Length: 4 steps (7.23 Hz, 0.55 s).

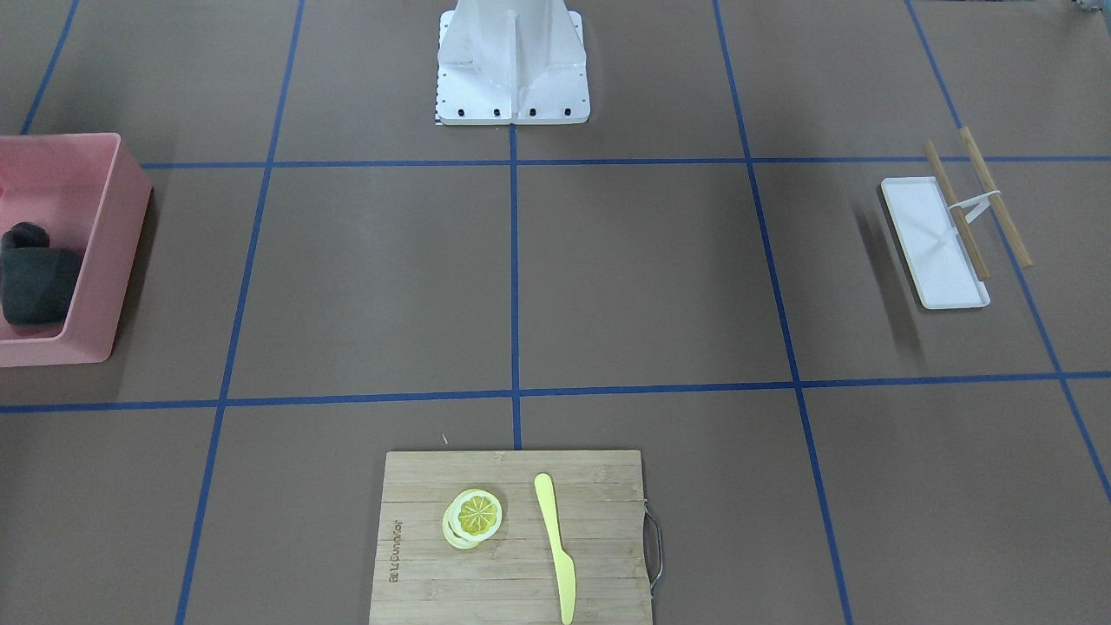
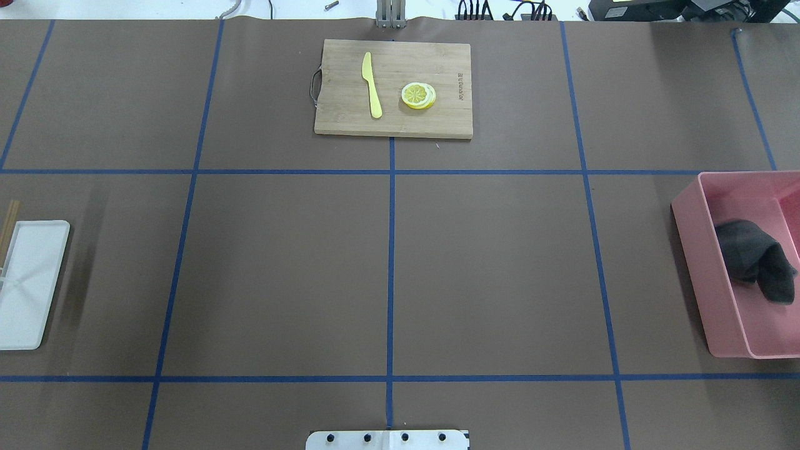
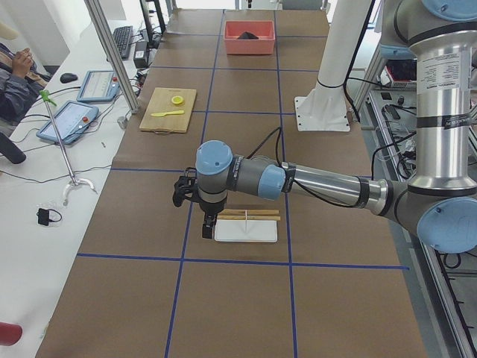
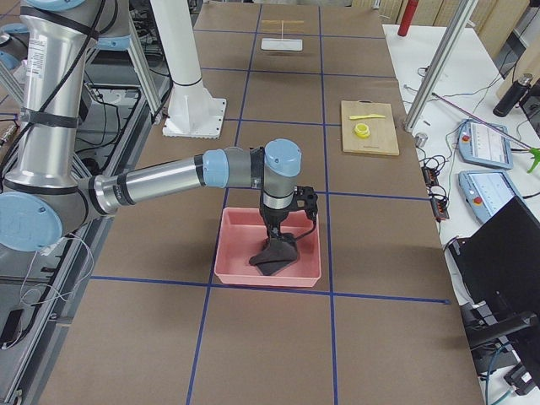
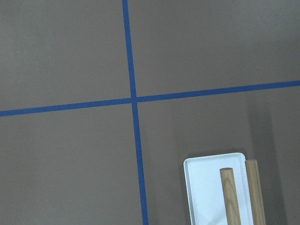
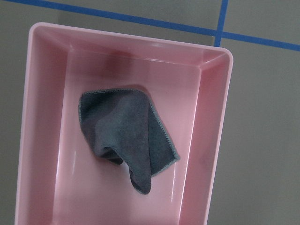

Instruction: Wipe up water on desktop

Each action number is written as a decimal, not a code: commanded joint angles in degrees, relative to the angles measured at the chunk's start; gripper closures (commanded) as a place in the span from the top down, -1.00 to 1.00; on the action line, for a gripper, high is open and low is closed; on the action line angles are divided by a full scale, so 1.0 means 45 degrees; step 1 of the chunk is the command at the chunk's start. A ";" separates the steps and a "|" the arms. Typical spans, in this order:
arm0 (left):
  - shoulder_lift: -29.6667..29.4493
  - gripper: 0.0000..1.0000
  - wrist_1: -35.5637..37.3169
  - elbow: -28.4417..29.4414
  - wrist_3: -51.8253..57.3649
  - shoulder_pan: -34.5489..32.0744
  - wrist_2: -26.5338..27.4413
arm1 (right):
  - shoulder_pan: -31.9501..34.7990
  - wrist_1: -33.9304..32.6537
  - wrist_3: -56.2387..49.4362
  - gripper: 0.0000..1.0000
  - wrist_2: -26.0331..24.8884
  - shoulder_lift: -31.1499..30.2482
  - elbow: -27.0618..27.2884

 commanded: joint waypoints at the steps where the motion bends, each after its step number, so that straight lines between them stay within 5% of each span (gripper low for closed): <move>1: 0.0025 0.96 -0.0002 -0.0036 -0.0010 -0.0008 -0.0437 | 0.0001 0.0019 0.0008 1.00 0.0061 0.0002 0.0062; 4: 0.0005 0.96 -0.0002 0.0062 -0.0010 0.0011 -0.0559 | 0.0020 0.0387 0.0008 1.00 0.0080 0.0002 -0.0015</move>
